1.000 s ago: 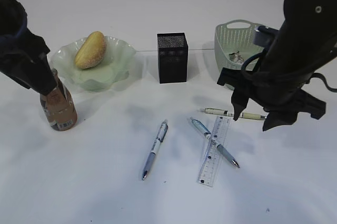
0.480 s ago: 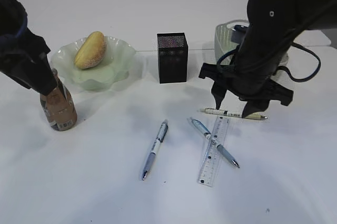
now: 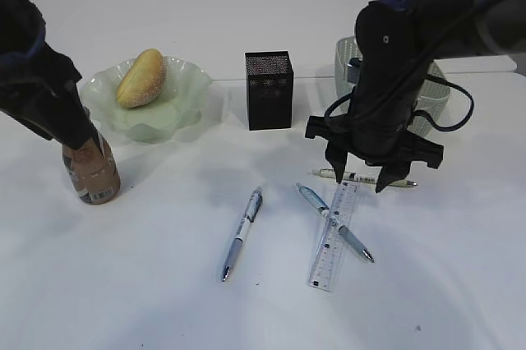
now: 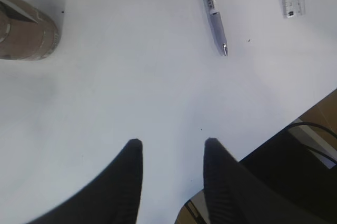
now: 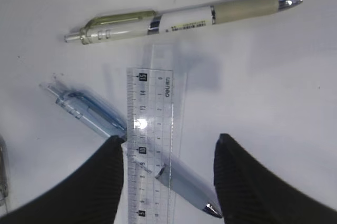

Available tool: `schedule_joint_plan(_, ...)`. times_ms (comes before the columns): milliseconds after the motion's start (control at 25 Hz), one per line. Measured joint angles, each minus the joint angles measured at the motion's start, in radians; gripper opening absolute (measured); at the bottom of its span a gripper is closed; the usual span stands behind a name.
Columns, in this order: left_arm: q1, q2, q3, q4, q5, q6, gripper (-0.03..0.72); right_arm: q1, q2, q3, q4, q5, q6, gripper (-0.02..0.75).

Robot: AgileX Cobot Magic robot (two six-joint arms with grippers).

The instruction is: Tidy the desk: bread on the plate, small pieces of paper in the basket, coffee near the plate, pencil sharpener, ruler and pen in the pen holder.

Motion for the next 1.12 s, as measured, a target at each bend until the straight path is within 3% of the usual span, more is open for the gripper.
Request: schedule_joint_plan(1120,0.0,0.0,0.0,-0.002,0.0,0.0,0.268,-0.002,0.101,-0.008,0.033,-0.098,-0.009,0.432)
